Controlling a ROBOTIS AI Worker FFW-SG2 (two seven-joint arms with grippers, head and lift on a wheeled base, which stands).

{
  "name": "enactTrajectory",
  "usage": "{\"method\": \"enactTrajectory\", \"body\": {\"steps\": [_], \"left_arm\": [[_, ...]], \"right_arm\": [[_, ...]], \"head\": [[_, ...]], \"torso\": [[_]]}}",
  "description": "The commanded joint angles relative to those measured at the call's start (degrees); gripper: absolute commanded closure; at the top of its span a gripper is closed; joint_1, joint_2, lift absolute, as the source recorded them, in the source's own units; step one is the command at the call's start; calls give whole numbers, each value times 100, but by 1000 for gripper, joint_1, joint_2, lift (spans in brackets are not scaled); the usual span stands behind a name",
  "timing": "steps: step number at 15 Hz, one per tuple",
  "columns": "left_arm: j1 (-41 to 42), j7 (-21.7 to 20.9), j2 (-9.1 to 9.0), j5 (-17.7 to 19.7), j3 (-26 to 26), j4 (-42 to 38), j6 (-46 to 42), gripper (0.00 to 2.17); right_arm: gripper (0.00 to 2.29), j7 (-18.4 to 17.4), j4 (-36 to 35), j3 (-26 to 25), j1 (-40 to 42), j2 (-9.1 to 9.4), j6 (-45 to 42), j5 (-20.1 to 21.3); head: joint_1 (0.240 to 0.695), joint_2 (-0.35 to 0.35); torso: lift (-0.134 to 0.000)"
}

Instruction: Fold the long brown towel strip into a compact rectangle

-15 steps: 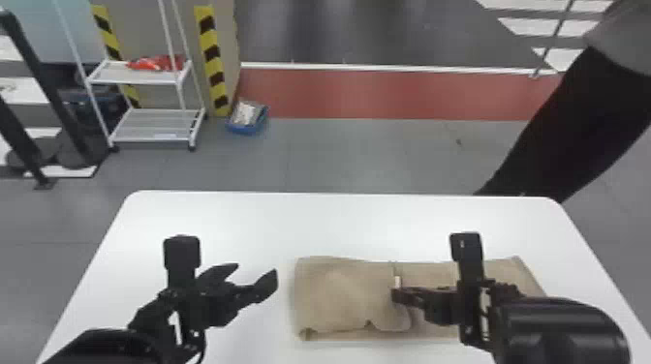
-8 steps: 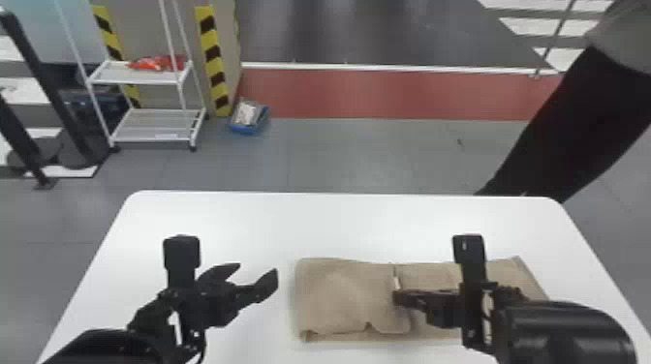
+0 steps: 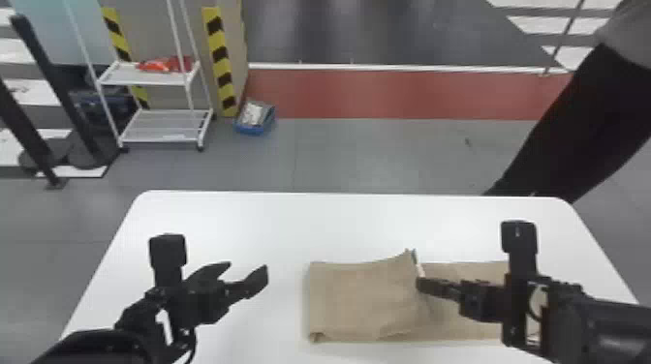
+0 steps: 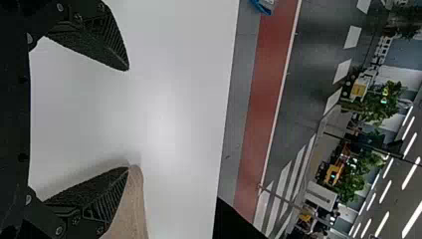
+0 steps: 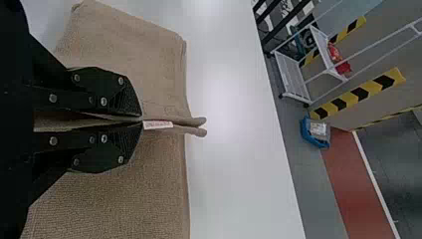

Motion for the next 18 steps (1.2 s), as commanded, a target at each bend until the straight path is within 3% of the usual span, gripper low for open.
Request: {"method": "enactTrajectory", "body": {"steps": [1, 5, 8, 12, 18], "left_arm": [[9, 0, 1, 15, 60, -4, 31, 191], [-8, 0, 1, -3, 42, -4, 31, 191], [1, 0, 1, -20, -28, -4, 31, 194], [9, 9, 1, -73, -98, -4, 101, 194], [36, 79, -8, -205, -239, 14, 119, 194]], "right_arm": [[1004, 88, -522, -379, 93, -13, 473, -160], [1004, 255, -1102, -1056, 190, -189, 1036, -547], [1004, 493, -1129, -1654, 225, -347, 1018, -749], [1004, 1011, -426, -2190, -21, -637, 649, -617], [1004, 1249, -21, -2612, -179, -866, 245, -512]], "head": [[695, -18], [695, -48], [695, -96], [695, -175], [695, -261]], "torso": [[0], [0], [0], [0], [0]]}}
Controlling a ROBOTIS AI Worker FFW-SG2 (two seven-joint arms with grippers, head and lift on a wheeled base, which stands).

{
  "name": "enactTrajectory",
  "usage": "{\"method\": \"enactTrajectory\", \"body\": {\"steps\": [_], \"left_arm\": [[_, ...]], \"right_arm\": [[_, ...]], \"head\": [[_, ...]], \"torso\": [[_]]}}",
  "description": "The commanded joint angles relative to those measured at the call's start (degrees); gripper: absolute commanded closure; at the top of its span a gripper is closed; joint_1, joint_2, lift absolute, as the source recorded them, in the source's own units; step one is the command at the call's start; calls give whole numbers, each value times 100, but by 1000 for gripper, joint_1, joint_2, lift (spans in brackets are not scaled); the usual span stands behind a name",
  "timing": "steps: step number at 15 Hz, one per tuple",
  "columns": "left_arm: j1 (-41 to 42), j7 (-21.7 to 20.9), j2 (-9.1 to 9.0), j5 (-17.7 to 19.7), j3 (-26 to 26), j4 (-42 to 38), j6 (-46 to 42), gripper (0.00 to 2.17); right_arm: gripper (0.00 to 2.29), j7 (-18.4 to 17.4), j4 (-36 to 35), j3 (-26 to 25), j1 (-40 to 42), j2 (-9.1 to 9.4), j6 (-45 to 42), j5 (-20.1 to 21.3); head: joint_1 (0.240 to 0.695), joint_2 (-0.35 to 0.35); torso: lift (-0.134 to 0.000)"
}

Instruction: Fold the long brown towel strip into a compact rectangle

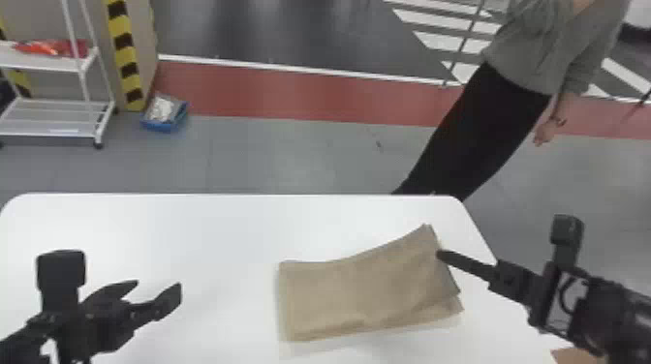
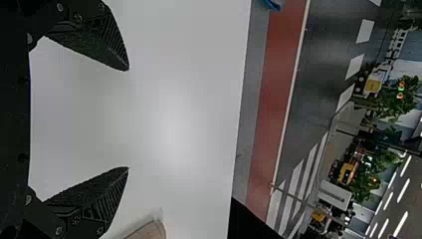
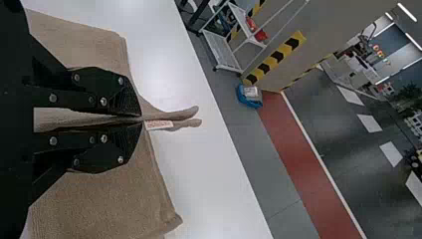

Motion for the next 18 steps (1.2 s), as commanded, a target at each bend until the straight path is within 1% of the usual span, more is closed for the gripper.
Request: {"method": "enactTrajectory", "body": {"steps": [1, 2, 3, 5, 8, 9, 10, 12, 14, 15, 16, 17, 18], "left_arm": [[19, 11, -3, -32, -23, 0, 5, 194], [27, 2, -3, -32, -23, 0, -12, 194], [54, -15, -3, -32, -23, 0, -12, 194], [71, -15, 6, -50, -23, 18, 5, 194], [106, -24, 6, -50, -6, 26, -12, 194], [106, -24, 6, -50, -6, 35, -12, 194], [106, -24, 6, -50, -6, 44, -12, 194], [106, -24, 6, -58, -6, 53, -12, 194], [89, -33, 6, -76, -6, 70, -12, 194], [80, -33, 6, -76, 3, 70, -12, 194], [62, -33, 6, -76, 12, 79, -12, 194], [45, -42, 6, -76, 12, 79, -12, 194], [36, -42, -3, -67, 12, 79, -12, 194]], "right_arm": [[1004, 4, 148, -82, -81, -130, -20, 70], [1004, 39, 412, -30, -107, -209, -178, 175], [1004, 92, 755, -12, -195, -227, -512, 307], [1004, 233, 1282, -30, -397, -236, -829, 632], [1004, 233, 1721, -21, -556, -288, -1233, 905], [1004, 224, 1862, 32, -600, -306, -1321, 1054], [1004, 180, 1941, 76, -608, -297, -1549, 1212], [1004, 101, 2143, 155, -626, -297, -1848, 1379], [1004, -40, 2310, 173, -643, -253, -2252, 1678], [964, -145, 2381, 190, -643, -253, -2340, 1775], [812, -251, 2416, 225, -643, -244, -2411, 1907], [539, -418, 2451, 296, -643, -244, -2428, 2021], [127, -488, 2469, 348, -643, -244, -2428, 2153]], "head": [[695, -276], [695, -284], [695, -293], [695, -306], [695, -325], [695, -329], [695, -336], [695, -342], [695, -346], [695, -350], [695, -350], [695, -350], [695, -350]], "torso": [[0], [0], [0], [0], [0], [0], [0], [0], [0], [0], [0], [0], [0]]}}
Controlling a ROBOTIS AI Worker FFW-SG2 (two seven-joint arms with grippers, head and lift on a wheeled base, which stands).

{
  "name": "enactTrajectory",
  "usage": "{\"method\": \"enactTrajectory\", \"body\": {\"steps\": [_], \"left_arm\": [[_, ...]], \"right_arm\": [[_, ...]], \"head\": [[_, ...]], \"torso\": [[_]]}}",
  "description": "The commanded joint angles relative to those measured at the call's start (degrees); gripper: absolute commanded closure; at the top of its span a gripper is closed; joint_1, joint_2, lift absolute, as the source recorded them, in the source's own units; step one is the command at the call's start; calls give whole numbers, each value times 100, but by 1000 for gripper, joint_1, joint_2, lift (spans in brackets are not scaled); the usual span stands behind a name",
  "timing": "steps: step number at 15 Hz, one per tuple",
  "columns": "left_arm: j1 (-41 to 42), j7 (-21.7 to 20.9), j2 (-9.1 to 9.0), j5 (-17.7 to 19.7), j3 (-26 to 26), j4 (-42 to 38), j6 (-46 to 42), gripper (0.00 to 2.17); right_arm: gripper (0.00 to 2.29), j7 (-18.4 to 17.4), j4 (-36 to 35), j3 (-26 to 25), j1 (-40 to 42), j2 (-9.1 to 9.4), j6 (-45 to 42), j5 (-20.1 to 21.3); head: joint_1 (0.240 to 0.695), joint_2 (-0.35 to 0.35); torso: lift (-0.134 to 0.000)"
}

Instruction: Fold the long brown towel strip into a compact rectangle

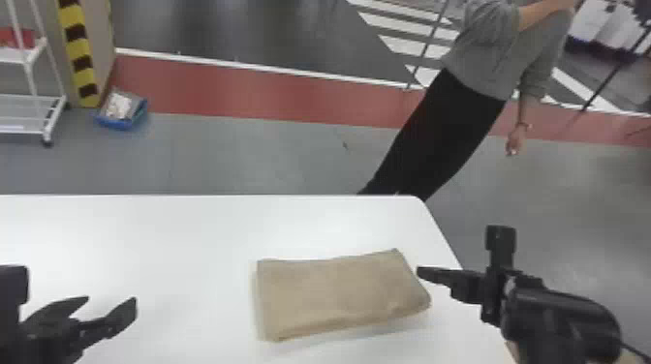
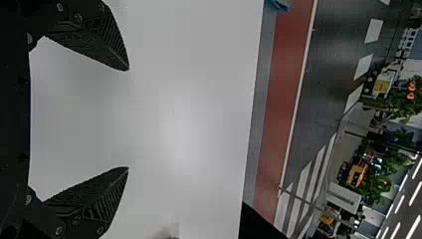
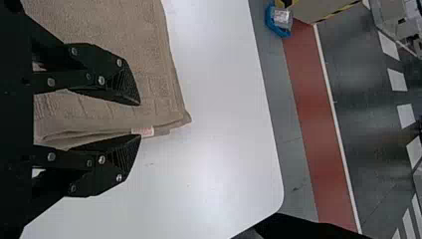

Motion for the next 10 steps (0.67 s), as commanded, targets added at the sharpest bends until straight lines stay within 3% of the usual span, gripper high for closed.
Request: {"method": "enactTrajectory", "body": {"steps": [1, 4, 7, 10], "left_arm": [[-18, -1, -8, 26, 18, -10, 0, 194], [0, -10, -8, 35, 18, -54, 0, 194], [123, -97, 1, 70, -26, -107, -246, 194], [413, -177, 1, 44, -527, -458, -404, 194]], "right_arm": [[-1, -82, 35, 67, 18, 29, -96, 200], [53, -82, -246, -240, 211, 205, -289, 15], [242, -73, -246, -442, 387, 223, -623, -222], [272, 6, -440, -592, 686, 249, -729, -416]], "head": [[695, -350], [695, -350], [695, -350], [695, -350]], "torso": [[0], [0], [0], [0]]}}
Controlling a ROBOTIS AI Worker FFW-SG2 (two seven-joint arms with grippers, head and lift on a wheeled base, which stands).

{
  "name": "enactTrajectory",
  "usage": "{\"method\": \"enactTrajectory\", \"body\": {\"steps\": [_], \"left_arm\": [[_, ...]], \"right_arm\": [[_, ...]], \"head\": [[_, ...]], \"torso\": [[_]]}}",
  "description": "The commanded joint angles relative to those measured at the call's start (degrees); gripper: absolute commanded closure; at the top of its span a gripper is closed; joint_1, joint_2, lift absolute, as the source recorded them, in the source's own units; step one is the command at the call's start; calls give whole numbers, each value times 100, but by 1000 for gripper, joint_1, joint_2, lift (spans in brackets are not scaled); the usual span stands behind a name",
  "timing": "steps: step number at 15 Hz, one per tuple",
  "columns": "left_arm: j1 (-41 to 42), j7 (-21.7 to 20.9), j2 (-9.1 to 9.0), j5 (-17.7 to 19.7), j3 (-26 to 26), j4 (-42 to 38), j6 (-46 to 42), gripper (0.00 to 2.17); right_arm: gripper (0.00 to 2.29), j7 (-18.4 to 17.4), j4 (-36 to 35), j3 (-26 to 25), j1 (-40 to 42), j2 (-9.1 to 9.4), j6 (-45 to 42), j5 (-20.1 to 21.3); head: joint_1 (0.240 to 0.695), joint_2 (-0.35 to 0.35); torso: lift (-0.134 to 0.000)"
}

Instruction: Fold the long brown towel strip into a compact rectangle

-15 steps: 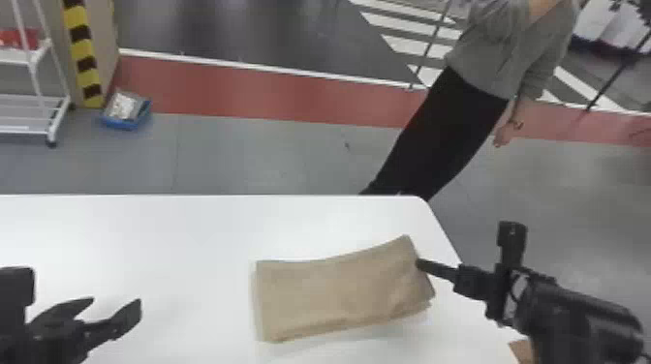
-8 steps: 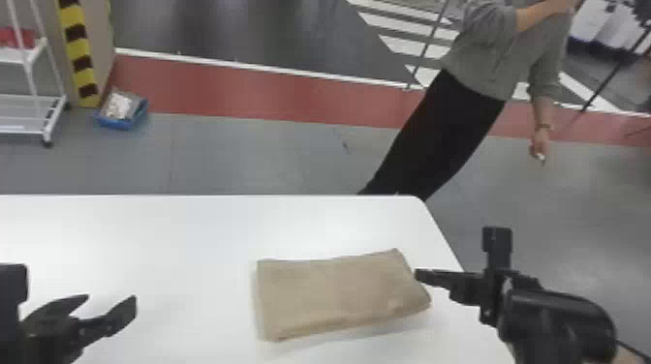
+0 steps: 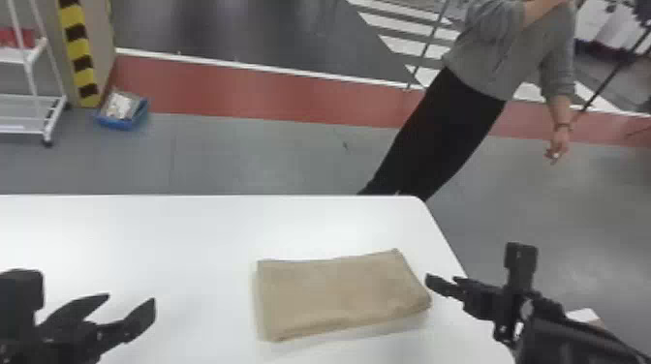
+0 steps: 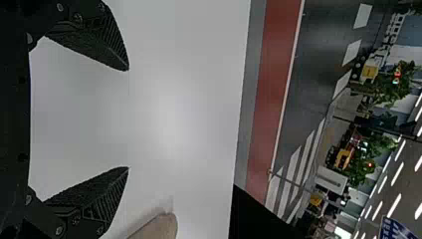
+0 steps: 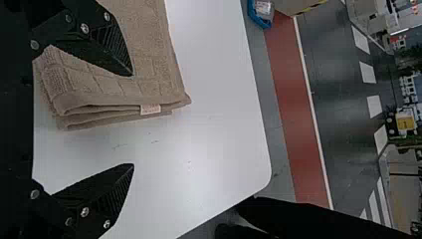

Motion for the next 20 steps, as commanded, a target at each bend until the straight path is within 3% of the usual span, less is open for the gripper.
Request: {"method": "enactTrajectory", "body": {"steps": [1, 3, 6, 8, 12, 13, 14, 16, 17, 20], "left_arm": [[252, 28, 3, -76, -505, -305, -212, 194], [270, 98, 3, -94, -936, -376, -300, 201], [182, 204, -32, -199, -1366, -376, -317, 211], [146, 274, -49, -199, -1480, -376, -317, 211], [146, 274, 12, -199, -1313, -376, -335, 211], [146, 265, 21, -208, -1199, -367, -352, 211], [164, 248, 47, -208, -1111, -358, -352, 211], [182, 248, 109, -208, -1050, -323, -423, 211], [190, 256, 118, -199, -1023, -305, -475, 211], [190, 195, 118, -181, -962, -270, -528, 211]], "right_arm": [[275, 2, -249, -136, 320, 41, -63, -250], [279, 38, -364, -373, 531, 76, -63, -601], [282, 108, -337, -531, 557, 23, -46, -645], [522, 152, -284, -452, 557, 14, -63, -610], [525, -349, -82, -259, 469, 67, -344, -619], [667, -384, -56, -224, 408, 120, -397, -636], [964, -428, -56, -259, 329, 216, -380, -645], [1575, -534, 50, -215, 197, 225, -274, -777], [1686, -595, 164, -127, 109, 225, -239, -715], [1690, -938, 401, 295, 21, 225, -397, -557]], "head": [[695, -350], [695, -350], [695, -350], [695, -350], [695, -350], [695, -350], [695, -350], [695, -350], [695, -350], [695, -350]], "torso": [[0], [0], [0], [0], [0], [0], [0], [0], [0], [0]]}}
